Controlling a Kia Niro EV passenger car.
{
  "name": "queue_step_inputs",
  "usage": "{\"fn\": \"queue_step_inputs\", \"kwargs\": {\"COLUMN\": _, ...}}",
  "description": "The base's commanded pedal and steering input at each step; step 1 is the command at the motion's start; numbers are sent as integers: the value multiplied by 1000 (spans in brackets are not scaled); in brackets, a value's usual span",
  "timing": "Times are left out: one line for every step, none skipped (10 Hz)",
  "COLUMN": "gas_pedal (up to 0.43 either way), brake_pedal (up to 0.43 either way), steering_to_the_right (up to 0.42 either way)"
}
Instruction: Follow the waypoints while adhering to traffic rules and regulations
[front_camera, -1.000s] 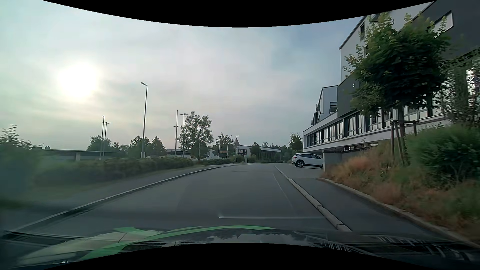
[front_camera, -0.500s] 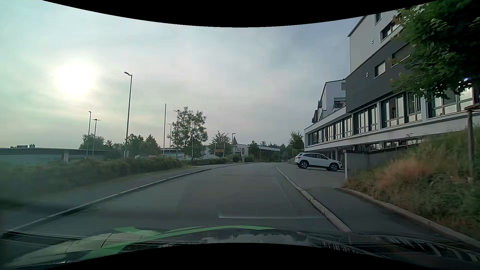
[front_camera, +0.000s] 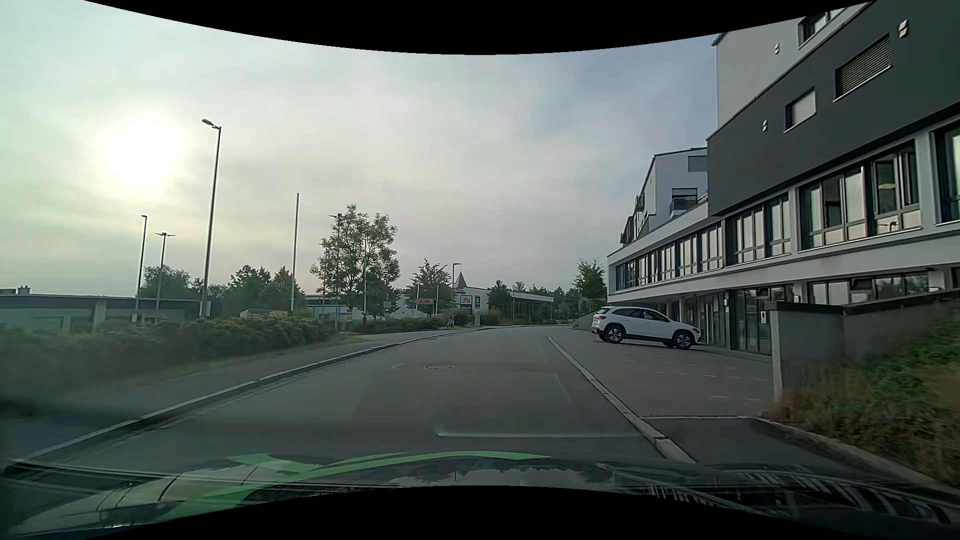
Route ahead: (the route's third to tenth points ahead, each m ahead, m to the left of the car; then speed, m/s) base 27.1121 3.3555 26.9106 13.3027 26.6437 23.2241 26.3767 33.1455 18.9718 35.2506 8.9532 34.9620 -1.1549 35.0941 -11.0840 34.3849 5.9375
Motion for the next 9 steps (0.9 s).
{"fn": "queue_step_inputs", "kwargs": {"gas_pedal": 118, "brake_pedal": 0, "steering_to_the_right": 23}}
{"fn": "queue_step_inputs", "kwargs": {"gas_pedal": 118, "brake_pedal": 0, "steering_to_the_right": 22}}
{"fn": "queue_step_inputs", "kwargs": {"gas_pedal": 118, "brake_pedal": 0, "steering_to_the_right": 21}}
{"fn": "queue_step_inputs", "kwargs": {"gas_pedal": 118, "brake_pedal": 0, "steering_to_the_right": 19}}
{"fn": "queue_step_inputs", "kwargs": {"gas_pedal": 118, "brake_pedal": 0, "steering_to_the_right": 10}}
{"fn": "queue_step_inputs", "kwargs": {"gas_pedal": 118, "brake_pedal": 0, "steering_to_the_right": 6}}
{"fn": "queue_step_inputs", "kwargs": {"gas_pedal": 87, "brake_pedal": 0, "steering_to_the_right": 6}}
{"fn": "queue_step_inputs", "kwargs": {"gas_pedal": 59, "brake_pedal": 0, "steering_to_the_right": 8}}
{"fn": "queue_step_inputs", "kwargs": {"gas_pedal": 47, "brake_pedal": 0, "steering_to_the_right": 9}}
